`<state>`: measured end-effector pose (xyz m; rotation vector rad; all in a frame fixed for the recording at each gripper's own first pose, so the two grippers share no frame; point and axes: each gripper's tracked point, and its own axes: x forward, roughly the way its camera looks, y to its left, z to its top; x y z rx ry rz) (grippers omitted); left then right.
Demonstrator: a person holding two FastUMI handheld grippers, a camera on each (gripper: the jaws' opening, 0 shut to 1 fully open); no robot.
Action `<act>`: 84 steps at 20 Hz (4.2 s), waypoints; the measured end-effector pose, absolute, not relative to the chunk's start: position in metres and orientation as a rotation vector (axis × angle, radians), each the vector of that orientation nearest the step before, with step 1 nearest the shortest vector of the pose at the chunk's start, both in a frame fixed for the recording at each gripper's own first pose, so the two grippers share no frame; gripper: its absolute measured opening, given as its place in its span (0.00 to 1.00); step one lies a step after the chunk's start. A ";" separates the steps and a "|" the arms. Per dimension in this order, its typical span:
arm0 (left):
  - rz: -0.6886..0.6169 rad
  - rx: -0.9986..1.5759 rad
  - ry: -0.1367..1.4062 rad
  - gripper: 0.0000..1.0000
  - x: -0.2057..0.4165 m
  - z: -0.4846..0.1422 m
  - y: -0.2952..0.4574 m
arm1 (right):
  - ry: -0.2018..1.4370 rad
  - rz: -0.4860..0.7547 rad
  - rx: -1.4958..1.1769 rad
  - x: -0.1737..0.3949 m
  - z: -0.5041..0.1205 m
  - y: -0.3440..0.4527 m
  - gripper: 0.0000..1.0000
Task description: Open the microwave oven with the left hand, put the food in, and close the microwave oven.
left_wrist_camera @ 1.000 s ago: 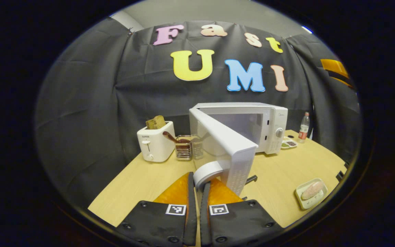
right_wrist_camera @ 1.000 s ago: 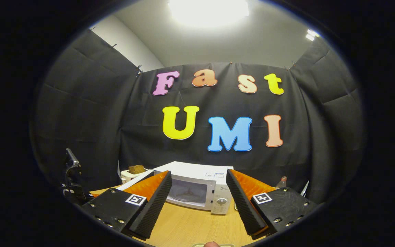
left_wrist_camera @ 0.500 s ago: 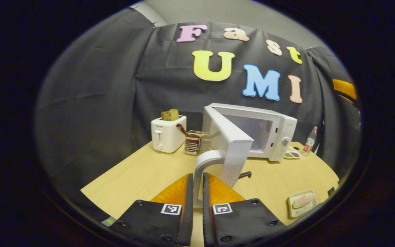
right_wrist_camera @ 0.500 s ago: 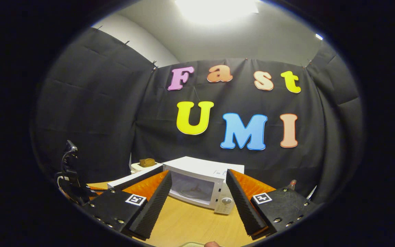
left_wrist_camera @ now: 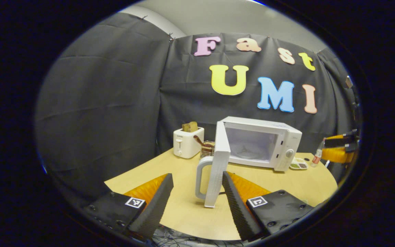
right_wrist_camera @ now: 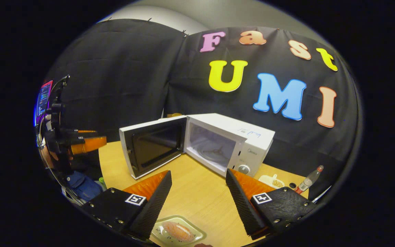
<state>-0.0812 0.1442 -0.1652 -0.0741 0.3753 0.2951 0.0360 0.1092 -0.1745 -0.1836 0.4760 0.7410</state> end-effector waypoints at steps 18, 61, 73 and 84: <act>0.475 -0.024 0.307 0.91 -0.146 -0.118 0.107 | 0.895 1.093 -0.450 -0.057 -0.350 0.087 0.97; 0.504 -0.026 0.280 0.90 -0.084 -0.122 0.296 | 0.360 0.630 -0.725 0.293 -0.312 0.272 0.73; 0.451 0.011 0.368 0.93 -0.058 -0.152 0.306 | 0.295 0.532 -0.826 0.337 -0.337 0.280 0.87; 0.261 -0.031 0.412 0.94 0.008 -0.217 0.260 | 0.252 0.449 -0.479 0.258 -0.224 0.246 0.98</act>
